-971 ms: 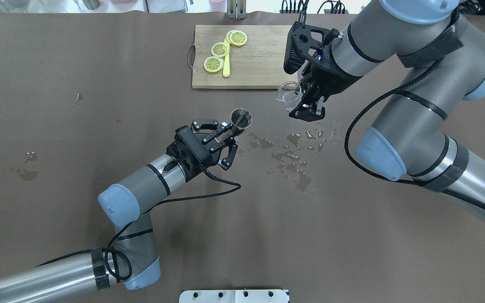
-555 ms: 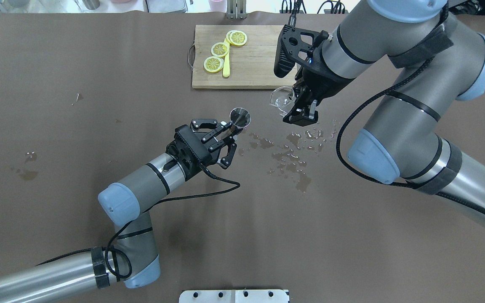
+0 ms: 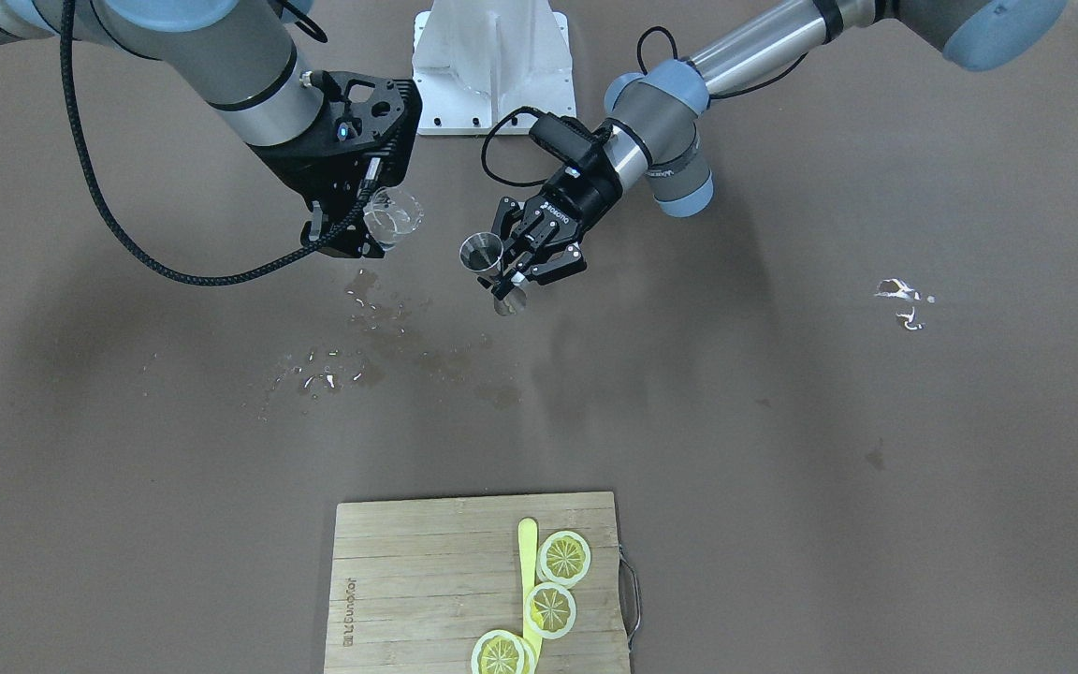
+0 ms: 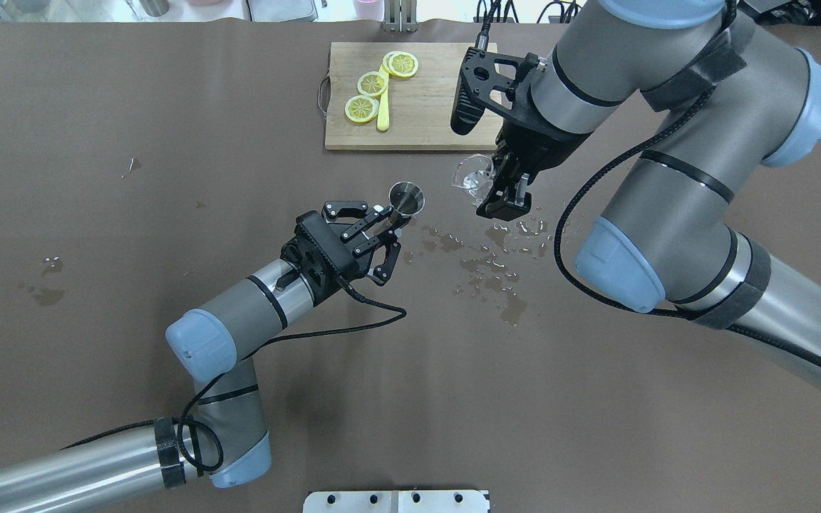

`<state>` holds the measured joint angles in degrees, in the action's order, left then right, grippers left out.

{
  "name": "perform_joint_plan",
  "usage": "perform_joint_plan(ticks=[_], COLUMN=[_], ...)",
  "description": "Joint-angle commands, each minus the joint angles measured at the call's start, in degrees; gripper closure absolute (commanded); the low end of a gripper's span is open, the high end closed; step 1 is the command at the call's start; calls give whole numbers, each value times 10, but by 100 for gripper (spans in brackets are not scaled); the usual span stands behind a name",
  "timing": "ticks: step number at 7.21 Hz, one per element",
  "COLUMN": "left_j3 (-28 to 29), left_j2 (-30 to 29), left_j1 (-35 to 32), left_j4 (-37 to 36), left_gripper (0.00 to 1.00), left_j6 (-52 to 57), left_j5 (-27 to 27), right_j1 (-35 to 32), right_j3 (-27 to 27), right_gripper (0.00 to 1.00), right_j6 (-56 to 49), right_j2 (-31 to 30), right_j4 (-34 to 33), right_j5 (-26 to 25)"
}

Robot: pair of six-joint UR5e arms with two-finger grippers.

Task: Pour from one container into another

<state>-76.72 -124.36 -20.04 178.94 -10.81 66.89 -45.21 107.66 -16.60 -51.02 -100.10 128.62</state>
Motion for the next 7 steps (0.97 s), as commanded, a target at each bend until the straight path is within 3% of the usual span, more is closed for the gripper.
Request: perform_joint_plan(ticks=[1, 7], left_j3=[0, 1], left_j2=[0, 0], left_j1=[0, 0], left_j4=[0, 0], left_gripper=[100, 100], left_j6=[-1, 0], left_j5=[0, -1], right_j1=[6, 14], right_j3=[-3, -54], right_gripper=[100, 100], right_j6=[-6, -150], right_j2=[10, 54], right_j4=[-24, -17], right_j5=[-9, -70])
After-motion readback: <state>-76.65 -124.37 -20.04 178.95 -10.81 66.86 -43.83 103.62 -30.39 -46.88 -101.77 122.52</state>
